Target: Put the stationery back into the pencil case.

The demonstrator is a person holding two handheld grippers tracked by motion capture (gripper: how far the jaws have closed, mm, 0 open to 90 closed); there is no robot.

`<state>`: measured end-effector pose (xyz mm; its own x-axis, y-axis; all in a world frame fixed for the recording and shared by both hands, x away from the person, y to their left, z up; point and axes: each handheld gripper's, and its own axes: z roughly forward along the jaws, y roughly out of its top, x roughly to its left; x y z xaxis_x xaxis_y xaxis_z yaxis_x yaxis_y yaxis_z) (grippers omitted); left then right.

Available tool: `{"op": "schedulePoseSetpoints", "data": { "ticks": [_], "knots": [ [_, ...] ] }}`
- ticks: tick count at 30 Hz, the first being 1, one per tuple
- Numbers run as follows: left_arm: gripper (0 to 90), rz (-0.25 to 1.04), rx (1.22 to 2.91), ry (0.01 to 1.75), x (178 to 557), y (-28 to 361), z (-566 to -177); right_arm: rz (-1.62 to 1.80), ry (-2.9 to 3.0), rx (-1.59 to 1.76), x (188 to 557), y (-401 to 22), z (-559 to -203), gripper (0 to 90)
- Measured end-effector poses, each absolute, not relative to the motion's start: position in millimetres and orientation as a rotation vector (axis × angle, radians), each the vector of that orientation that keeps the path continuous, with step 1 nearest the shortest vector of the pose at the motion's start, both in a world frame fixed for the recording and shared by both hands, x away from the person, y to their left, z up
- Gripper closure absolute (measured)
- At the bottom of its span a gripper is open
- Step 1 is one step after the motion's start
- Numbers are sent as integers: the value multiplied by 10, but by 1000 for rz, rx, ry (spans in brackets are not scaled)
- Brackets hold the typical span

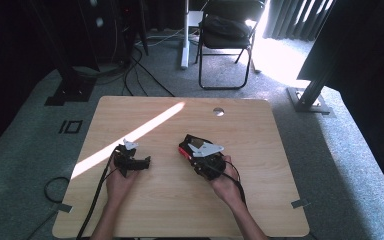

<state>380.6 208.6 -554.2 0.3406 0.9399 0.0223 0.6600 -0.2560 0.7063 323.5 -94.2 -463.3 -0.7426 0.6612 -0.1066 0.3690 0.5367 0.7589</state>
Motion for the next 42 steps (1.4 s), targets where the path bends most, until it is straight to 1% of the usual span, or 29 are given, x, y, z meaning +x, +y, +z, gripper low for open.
{"op": "schedulePoseSetpoints", "data": {
  "ticks": [42],
  "knots": [
    [89, 603, 2010, 1394, 3806, 2087, -5541, 1052, 2370, 888, 3417, -1145, -4585, 799]
  ]
}}
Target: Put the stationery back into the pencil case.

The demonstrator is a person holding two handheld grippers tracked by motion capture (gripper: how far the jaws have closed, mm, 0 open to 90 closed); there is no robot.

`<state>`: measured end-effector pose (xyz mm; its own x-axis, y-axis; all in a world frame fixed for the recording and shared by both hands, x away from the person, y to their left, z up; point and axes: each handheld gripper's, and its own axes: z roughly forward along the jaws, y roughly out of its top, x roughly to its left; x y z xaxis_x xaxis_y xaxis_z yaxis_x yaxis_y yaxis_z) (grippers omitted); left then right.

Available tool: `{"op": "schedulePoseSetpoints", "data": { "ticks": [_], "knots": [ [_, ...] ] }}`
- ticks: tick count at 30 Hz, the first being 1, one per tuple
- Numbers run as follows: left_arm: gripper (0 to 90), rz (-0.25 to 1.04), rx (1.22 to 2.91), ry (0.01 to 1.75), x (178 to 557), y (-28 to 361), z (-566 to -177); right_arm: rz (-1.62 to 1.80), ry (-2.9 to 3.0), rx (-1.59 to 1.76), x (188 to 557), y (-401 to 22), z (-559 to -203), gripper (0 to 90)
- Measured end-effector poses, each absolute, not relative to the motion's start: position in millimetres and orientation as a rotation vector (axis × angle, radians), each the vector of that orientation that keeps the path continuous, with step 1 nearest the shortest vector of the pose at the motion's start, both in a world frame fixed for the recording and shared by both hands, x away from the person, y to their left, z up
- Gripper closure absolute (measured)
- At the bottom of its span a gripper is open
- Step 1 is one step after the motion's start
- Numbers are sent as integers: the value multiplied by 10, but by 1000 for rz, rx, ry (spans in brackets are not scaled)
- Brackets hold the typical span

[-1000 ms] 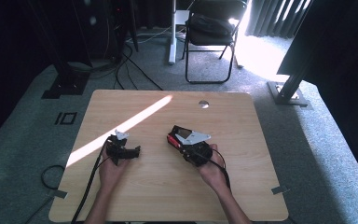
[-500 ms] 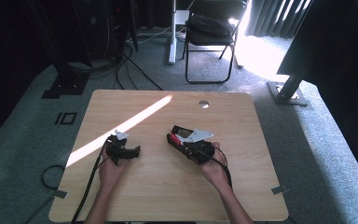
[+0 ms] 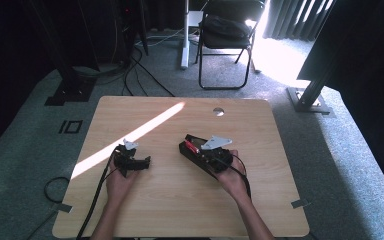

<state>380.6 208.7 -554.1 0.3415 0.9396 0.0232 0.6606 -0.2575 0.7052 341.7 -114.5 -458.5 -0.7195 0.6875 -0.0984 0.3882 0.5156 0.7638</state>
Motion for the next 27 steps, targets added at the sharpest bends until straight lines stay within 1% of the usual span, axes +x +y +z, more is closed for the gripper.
{"op": "schedulePoseSetpoints", "data": {
  "ticks": [27],
  "knots": [
    [89, 602, 2010, 1394, 3806, 2087, -5541, 1066, 2334, 924, 3534, -1228, -4547, 798]
  ]
}}
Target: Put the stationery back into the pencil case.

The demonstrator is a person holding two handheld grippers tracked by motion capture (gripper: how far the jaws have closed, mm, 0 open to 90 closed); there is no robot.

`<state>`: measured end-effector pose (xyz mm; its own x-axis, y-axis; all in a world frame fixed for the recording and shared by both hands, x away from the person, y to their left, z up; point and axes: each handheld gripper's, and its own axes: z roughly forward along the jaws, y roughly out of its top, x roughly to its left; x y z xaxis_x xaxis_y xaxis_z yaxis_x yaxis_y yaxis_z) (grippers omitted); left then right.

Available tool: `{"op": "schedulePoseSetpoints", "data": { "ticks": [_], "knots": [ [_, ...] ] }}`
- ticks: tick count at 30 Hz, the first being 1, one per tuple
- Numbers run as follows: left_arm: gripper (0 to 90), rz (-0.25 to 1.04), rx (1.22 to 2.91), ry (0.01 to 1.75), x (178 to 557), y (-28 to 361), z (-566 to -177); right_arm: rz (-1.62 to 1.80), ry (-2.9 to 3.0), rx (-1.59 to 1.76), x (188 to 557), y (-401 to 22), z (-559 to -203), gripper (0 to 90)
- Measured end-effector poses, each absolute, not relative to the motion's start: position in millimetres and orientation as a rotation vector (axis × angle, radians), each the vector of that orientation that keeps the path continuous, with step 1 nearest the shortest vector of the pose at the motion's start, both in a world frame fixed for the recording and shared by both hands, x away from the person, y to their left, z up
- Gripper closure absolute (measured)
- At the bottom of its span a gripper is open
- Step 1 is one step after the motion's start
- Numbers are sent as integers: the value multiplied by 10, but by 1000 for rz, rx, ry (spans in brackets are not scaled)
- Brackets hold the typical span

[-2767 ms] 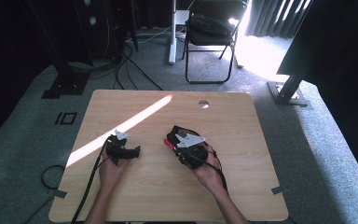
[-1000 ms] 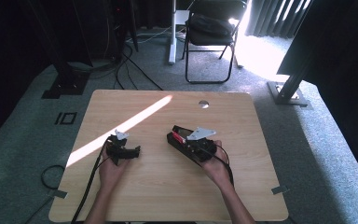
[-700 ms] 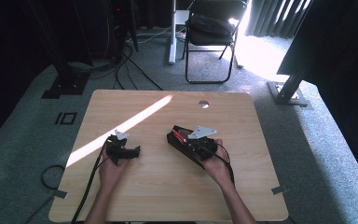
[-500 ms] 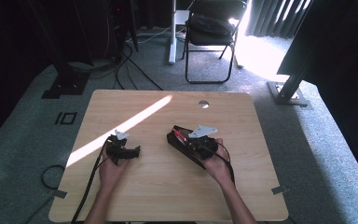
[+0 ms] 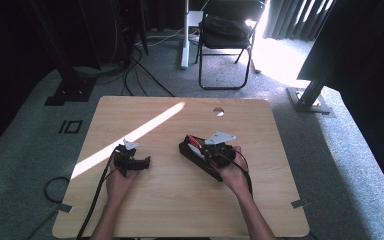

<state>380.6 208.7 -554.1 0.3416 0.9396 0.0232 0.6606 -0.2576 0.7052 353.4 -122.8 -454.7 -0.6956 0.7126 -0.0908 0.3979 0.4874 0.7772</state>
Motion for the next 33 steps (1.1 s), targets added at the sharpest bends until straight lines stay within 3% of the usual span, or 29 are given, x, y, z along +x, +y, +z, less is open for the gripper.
{"op": "schedulePoseSetpoints", "data": {
  "ticks": [33],
  "knots": [
    [89, 603, 2009, 1394, 3806, 2087, -5542, 1052, 2309, 976, 3681, -1344, -4559, 799]
  ]
}}
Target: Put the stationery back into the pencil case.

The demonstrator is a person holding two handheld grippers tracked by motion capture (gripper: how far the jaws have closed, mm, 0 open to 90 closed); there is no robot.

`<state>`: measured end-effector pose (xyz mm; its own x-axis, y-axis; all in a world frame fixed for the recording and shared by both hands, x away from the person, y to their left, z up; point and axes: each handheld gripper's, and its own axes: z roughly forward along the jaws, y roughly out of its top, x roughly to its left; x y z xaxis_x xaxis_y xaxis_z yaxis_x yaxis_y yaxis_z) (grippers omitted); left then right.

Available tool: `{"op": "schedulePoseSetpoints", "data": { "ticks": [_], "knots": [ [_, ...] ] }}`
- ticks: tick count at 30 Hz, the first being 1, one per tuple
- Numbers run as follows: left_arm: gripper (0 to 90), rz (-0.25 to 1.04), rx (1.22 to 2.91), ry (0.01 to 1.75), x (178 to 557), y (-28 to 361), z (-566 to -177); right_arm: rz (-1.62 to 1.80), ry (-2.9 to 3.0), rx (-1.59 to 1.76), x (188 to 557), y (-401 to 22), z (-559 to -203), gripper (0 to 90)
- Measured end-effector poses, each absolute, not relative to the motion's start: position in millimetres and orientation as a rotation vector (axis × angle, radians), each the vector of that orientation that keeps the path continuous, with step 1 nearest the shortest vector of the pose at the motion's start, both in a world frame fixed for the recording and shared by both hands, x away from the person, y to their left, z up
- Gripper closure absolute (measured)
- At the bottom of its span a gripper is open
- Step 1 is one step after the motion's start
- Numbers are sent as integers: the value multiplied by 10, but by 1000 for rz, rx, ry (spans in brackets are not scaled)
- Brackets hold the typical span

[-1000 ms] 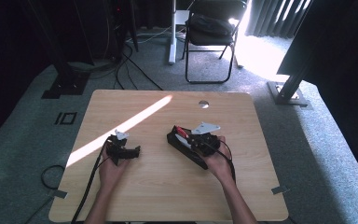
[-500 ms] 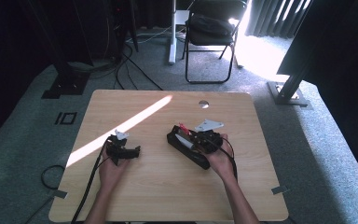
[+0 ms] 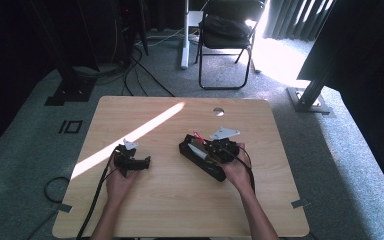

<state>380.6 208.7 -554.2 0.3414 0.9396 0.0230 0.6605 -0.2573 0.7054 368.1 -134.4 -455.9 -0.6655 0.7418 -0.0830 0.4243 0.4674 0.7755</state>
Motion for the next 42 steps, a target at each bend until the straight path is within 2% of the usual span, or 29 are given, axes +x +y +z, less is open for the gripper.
{"op": "schedulePoseSetpoints", "data": {
  "ticks": [42],
  "knots": [
    [89, 603, 2010, 1393, 3806, 2087, -5541, 1026, 2347, 1004, 3737, -1314, -4721, 798]
  ]
}}
